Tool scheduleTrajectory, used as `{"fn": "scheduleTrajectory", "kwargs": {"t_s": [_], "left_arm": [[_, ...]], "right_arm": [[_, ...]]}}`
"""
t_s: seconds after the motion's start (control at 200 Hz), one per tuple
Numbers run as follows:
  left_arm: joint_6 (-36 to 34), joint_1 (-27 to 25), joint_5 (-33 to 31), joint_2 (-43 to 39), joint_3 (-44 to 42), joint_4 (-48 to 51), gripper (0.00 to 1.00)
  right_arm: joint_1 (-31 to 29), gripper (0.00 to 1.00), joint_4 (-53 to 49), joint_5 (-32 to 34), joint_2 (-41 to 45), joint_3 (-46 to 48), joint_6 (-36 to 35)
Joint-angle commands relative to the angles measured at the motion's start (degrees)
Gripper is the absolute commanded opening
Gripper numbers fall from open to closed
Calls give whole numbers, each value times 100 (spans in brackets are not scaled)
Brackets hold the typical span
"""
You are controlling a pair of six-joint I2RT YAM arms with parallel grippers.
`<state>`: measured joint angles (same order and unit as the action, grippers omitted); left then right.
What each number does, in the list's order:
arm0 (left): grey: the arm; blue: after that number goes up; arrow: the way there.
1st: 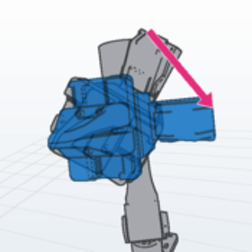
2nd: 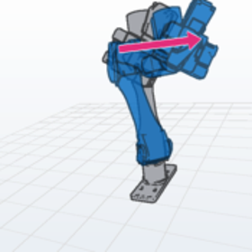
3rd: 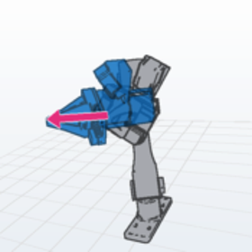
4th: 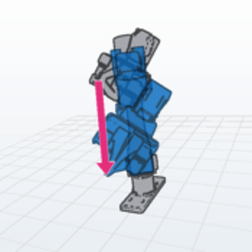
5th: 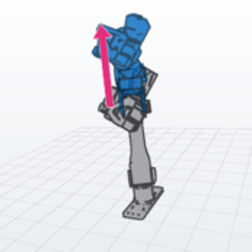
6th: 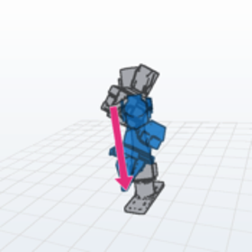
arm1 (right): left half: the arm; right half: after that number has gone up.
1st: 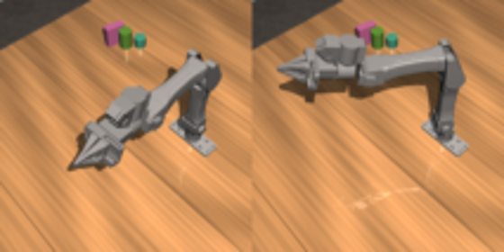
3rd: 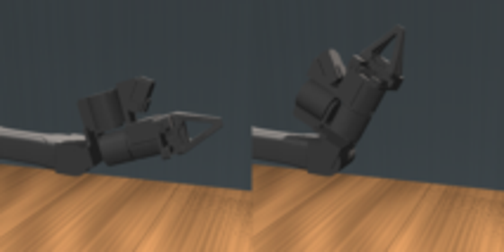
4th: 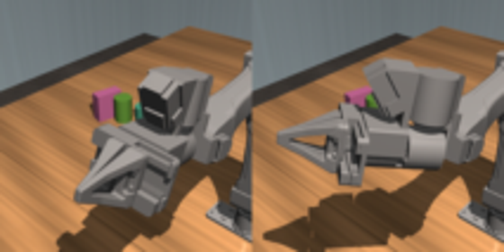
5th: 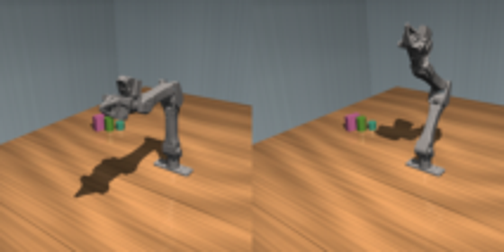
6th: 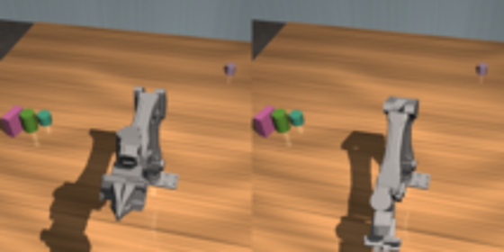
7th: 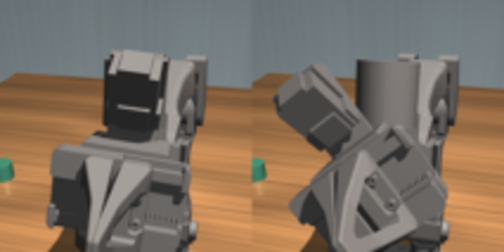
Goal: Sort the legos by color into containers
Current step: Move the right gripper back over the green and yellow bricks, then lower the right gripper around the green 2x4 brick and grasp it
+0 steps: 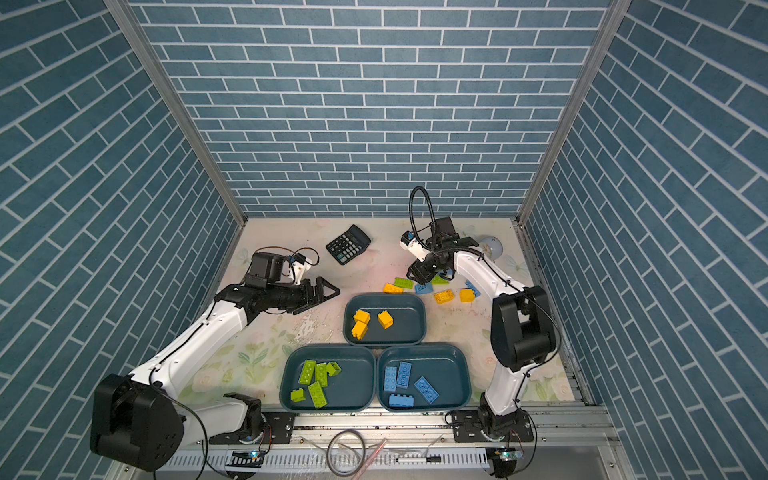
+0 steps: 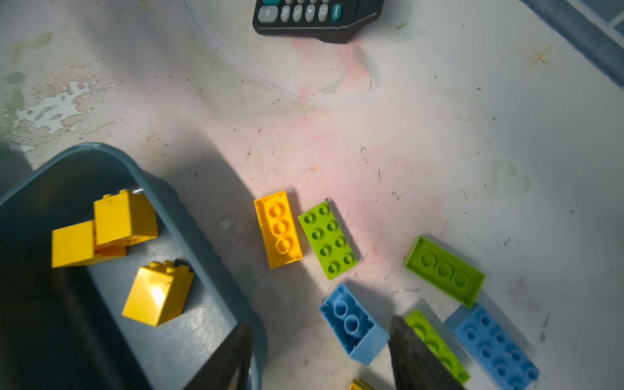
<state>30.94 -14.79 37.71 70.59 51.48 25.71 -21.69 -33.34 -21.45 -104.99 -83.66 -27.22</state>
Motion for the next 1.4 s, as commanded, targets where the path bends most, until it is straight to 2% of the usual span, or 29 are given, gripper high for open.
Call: {"fn": "scheduleTrajectory", "kwargs": {"t_s": [0.0, 0.28, 0.48, 0.68, 0.91, 1.085, 1.395], "left_arm": [[49, 55, -102, -162, 64, 78, 100], [101, 132, -72, -293, 117, 227, 100], [74, 168, -27, -298, 103, 300, 100], [37, 273, 42, -269, 103, 329, 100], [34, 318, 60, -299, 12, 316, 99], [13, 354, 85, -281, -20, 311, 100], [-63, 380, 28, -379, -59, 467, 100]], "right_arm": [[-19, 65, -594, -83, -601, -497, -706], [-54, 66, -1241, -270, -1719, -1585, -1116], [-182, 65, -1494, -258, -2209, -1899, -1316], [-307, 64, -1407, -128, -2405, -1900, -1408], [-368, 61, -1403, 370, -2611, -1969, -1526], [-401, 53, -1433, 686, -2726, -1997, -1661], [-389, 53, -1454, 924, -2741, -1981, -1619]]}}
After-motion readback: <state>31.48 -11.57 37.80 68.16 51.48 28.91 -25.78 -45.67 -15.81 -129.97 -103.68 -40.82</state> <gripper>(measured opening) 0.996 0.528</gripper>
